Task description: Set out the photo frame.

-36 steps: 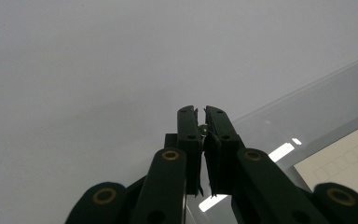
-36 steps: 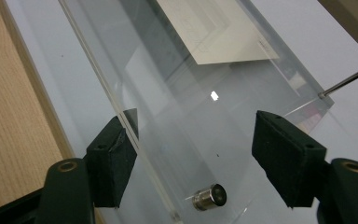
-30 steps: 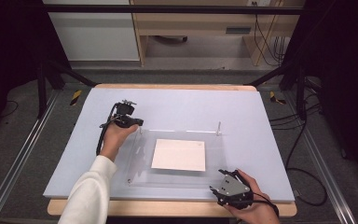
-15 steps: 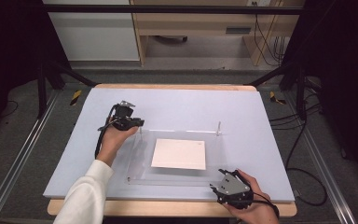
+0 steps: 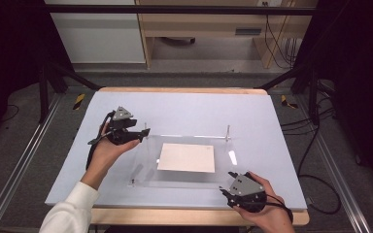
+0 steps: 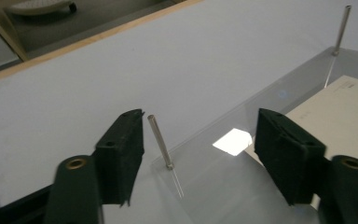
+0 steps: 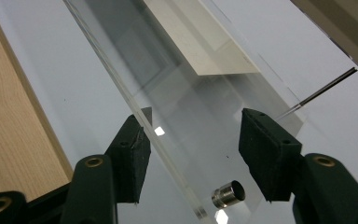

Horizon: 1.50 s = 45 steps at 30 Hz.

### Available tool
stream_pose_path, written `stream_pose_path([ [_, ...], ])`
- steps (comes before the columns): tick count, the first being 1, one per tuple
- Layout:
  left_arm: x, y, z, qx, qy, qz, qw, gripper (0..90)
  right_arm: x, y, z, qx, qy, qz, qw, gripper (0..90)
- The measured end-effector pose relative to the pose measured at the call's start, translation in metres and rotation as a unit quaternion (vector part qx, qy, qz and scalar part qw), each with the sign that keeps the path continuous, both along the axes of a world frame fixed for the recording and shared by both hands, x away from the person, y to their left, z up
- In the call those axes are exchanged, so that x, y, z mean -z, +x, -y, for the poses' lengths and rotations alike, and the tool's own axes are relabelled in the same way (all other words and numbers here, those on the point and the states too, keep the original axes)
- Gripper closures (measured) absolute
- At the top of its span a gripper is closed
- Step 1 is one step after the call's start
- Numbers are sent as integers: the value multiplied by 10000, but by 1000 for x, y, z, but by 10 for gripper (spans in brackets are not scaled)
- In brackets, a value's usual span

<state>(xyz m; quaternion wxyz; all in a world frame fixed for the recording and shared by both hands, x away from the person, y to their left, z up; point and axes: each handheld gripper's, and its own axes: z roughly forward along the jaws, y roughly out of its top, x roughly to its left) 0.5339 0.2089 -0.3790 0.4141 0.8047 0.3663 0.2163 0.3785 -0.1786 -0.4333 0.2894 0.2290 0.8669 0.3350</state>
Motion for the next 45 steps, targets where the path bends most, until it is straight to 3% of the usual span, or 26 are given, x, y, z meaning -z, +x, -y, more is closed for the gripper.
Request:
stream_pose_path([
  [7,-21,-26,7,322,-57,127,9994,209,-16,6,1,20,115,-76,9999,477],
  [17,-42,-50,5,521,-116,333,9980,117,-36,16,2,35,207,-235,9995,509],
  [27,-65,-76,1,719,50,606,9956,151,-50,27,4,-20,299,-432,9986,518],
  [33,-77,-89,0,841,57,641,9944,195,-58,34,5,-48,316,-560,9979,520],
  [45,-79,-110,-1,1077,395,780,9903,273,-67,42,7,-95,377,-684,9969,525],
])
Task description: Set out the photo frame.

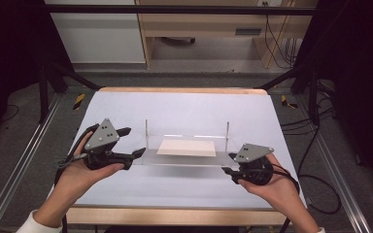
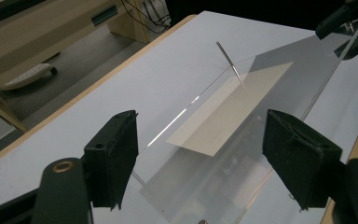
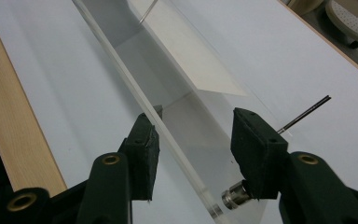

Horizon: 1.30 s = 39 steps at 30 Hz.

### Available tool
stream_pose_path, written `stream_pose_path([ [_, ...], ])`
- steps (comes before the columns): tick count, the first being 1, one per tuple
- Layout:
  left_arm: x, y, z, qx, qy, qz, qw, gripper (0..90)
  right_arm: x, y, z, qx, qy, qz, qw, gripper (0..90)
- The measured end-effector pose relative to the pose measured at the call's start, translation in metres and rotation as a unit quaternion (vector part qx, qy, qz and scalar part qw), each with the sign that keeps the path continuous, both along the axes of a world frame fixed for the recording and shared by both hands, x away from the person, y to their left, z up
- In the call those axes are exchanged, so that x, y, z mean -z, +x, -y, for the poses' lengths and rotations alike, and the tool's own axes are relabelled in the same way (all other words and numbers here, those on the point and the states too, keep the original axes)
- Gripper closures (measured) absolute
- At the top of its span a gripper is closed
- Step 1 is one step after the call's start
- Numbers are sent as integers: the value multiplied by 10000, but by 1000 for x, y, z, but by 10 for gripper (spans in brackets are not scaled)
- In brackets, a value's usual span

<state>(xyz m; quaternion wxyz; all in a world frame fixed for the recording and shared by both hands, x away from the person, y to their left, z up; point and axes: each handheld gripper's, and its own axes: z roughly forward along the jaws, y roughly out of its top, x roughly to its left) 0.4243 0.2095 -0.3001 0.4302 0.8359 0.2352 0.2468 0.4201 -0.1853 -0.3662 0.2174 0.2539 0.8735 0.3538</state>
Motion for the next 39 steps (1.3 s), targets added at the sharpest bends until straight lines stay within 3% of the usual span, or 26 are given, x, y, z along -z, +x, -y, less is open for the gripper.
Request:
stream_pose_path([
  [11,9,-8,3,271,164,26,9995,394,-9,8,2,15,151,59,9999,528],
  [18,24,-6,12,439,447,60,9980,456,-15,13,2,82,219,75,9997,528],
  [20,28,-4,16,434,604,138,9971,466,-16,15,3,84,234,76,9997,528],
  [24,32,1,21,399,701,251,9964,516,-18,17,3,79,247,89,9996,528],
  [33,39,8,22,235,840,257,9959,635,-23,23,4,84,298,65,9995,530],
  [39,36,10,25,179,1000,202,9946,652,-24,24,4,88,309,78,9995,531],
])
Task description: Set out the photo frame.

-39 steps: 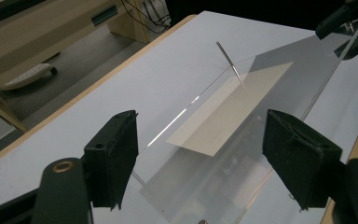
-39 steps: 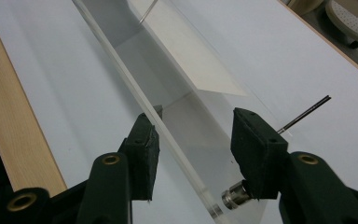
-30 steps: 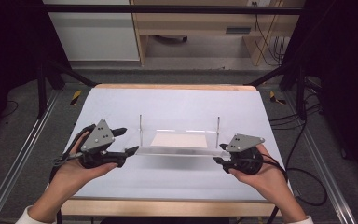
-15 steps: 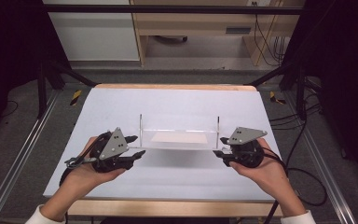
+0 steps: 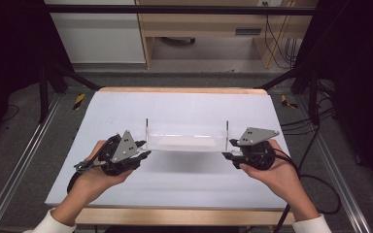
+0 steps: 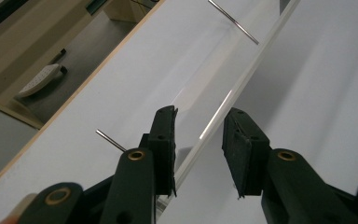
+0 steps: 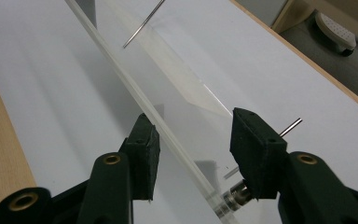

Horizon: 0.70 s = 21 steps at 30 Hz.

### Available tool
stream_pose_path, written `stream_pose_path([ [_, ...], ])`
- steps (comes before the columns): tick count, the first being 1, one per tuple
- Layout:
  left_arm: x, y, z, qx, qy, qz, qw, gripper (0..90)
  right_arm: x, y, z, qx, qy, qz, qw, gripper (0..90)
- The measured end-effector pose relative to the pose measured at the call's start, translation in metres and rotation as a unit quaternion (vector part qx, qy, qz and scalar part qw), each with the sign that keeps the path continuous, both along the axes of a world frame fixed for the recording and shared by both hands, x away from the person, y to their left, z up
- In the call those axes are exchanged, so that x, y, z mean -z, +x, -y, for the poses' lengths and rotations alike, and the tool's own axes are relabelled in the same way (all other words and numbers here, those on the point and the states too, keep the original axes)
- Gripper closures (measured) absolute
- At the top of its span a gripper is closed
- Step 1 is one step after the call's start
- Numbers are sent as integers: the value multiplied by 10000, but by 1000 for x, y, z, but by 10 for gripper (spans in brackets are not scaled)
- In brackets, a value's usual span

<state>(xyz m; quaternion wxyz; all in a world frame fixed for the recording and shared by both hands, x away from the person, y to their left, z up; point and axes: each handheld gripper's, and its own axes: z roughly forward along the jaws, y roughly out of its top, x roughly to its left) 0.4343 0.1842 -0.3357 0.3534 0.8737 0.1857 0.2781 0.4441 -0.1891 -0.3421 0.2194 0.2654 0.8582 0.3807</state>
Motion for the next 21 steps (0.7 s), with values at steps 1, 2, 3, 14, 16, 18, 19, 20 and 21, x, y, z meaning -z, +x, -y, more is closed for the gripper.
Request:
stream_pose_path([
  [1,-1,1,0,2,6,-19,10000,652,0,0,0,-3,5,6,10000,530],
  [2,-2,2,0,9,3,-67,10000,654,1,0,0,-8,27,19,10000,529],
  [3,-2,3,0,13,-14,-96,10000,654,1,0,1,-22,30,38,10000,529],
  [14,-10,12,-1,17,-104,-185,9998,651,10,1,22,159,187,404,9989,376],
  [16,-13,15,-1,12,-119,-193,9997,648,13,4,25,208,197,389,9988,407],
  [18,-15,18,-1,5,-140,-216,9997,646,16,7,27,257,220,394,9987,450],
  [19,-15,18,-1,5,-140,-216,9997,645,17,10,28,282,231,411,9985,477],
  [20,-18,22,-1,15,-159,-247,9996,643,18,12,28,297,254,405,9984,491],
  [21,-19,24,-1,11,-190,-265,9995,641,19,14,28,316,261,416,9983,504],
])
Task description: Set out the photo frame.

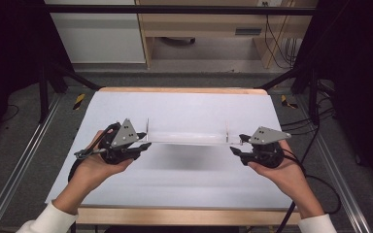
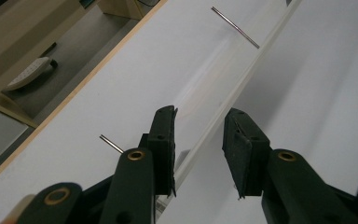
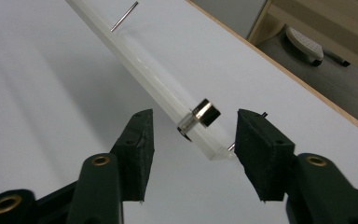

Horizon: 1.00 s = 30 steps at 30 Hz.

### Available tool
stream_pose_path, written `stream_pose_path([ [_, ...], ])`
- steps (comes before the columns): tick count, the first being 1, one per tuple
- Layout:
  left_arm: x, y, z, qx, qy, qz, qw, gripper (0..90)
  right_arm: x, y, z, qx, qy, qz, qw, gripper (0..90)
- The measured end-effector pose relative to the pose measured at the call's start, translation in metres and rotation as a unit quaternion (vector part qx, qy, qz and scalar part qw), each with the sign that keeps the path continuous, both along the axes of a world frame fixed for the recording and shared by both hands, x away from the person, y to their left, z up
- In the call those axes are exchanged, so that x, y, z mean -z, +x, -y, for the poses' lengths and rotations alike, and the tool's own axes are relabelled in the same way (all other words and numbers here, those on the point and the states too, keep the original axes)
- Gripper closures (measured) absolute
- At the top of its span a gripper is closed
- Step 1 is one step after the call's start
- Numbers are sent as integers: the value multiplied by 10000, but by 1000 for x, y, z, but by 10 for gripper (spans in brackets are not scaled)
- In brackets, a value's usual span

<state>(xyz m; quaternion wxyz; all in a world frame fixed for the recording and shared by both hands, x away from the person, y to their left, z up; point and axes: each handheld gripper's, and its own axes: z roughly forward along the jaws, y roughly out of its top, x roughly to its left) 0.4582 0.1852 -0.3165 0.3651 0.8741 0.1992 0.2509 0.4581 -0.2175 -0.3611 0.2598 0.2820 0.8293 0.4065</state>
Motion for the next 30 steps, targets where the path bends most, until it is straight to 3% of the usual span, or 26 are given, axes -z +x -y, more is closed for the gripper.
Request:
stream_pose_path([
  [6,-8,12,0,10,-16,-75,10000,638,1,11,1,93,112,177,9997,604],
  [16,-22,36,1,32,-64,-42,10000,622,-5,26,1,215,201,422,9987,622],
  [21,-26,45,-1,58,-163,-138,9998,614,-7,31,1,295,246,441,9983,627],
  [30,-27,48,0,-13,-275,-117,9996,593,-11,35,-1,372,229,387,9983,626],
])
